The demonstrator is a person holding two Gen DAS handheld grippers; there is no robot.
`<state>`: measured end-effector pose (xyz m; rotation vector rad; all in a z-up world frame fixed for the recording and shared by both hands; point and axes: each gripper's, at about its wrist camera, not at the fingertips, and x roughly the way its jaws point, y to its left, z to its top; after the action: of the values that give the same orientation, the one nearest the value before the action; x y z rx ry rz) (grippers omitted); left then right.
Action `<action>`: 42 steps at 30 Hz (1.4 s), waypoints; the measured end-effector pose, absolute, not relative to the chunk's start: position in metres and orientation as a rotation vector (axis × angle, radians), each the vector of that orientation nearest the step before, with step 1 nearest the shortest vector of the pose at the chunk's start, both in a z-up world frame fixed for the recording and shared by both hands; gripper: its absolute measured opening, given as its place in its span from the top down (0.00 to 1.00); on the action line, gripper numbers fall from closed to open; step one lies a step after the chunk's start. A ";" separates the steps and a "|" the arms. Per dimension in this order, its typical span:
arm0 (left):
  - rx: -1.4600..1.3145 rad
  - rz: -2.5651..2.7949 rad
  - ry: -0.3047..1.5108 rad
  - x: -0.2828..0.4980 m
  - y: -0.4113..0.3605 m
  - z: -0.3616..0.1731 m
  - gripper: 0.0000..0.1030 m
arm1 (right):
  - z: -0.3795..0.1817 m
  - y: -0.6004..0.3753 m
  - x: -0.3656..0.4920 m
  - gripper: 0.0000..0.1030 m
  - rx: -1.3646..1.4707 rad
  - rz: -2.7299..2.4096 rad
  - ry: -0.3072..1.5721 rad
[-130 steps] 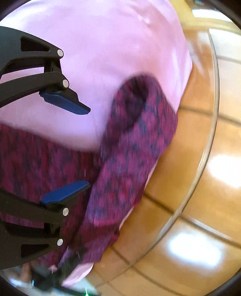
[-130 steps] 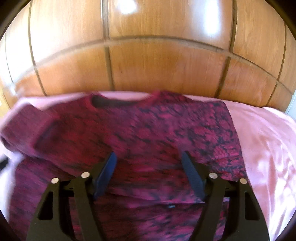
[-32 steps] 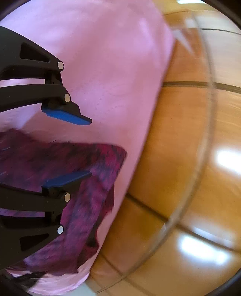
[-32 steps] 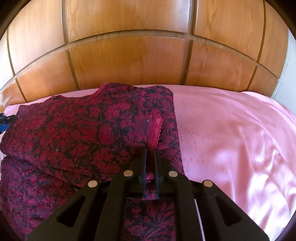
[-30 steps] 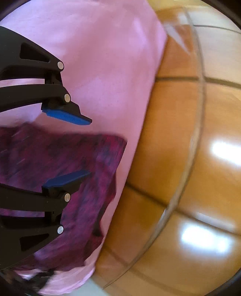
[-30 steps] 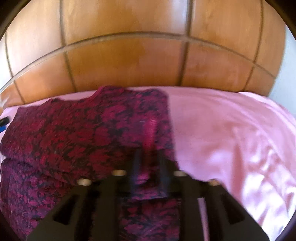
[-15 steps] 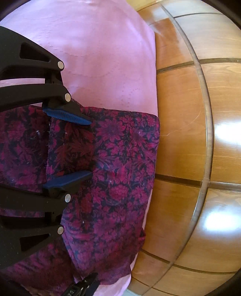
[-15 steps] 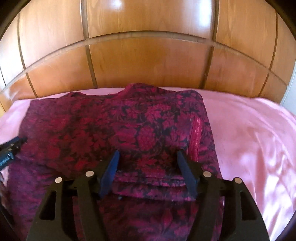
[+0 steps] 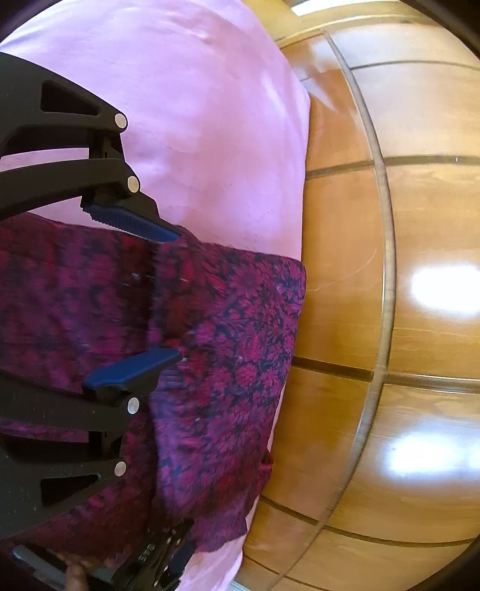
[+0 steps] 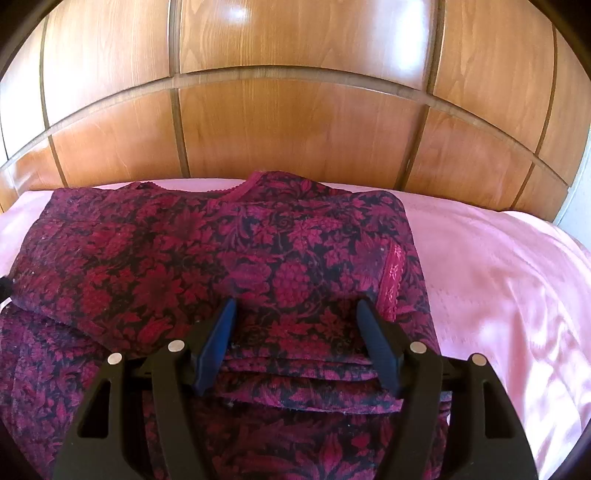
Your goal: Fold small clothes
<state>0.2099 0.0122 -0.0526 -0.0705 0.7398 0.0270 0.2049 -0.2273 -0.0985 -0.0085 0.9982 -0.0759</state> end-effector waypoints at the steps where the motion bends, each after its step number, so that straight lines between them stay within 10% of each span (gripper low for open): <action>1: -0.073 0.028 0.735 0.204 0.014 -0.052 0.43 | -0.098 -0.228 0.204 0.35 -0.006 -0.076 0.997; 18: -0.101 0.034 0.685 0.139 0.027 -0.040 0.36 | -0.093 -0.227 0.203 0.34 -0.017 -0.089 1.015; 24: -0.099 0.026 0.692 0.127 0.029 -0.042 0.36 | -0.082 -0.232 0.189 0.26 0.010 -0.091 1.016; 26: -0.097 0.025 0.700 0.123 0.028 -0.045 0.36 | -0.080 -0.236 0.184 0.09 0.020 -0.113 1.026; 42: -0.144 -0.020 0.861 0.102 0.043 -0.087 0.36 | -0.081 -0.261 0.107 0.10 0.085 -0.011 1.178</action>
<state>0.1016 0.0430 -0.0866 -0.1435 0.8611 -0.0200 0.1069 -0.2612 -0.0814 0.0849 1.1780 -0.0109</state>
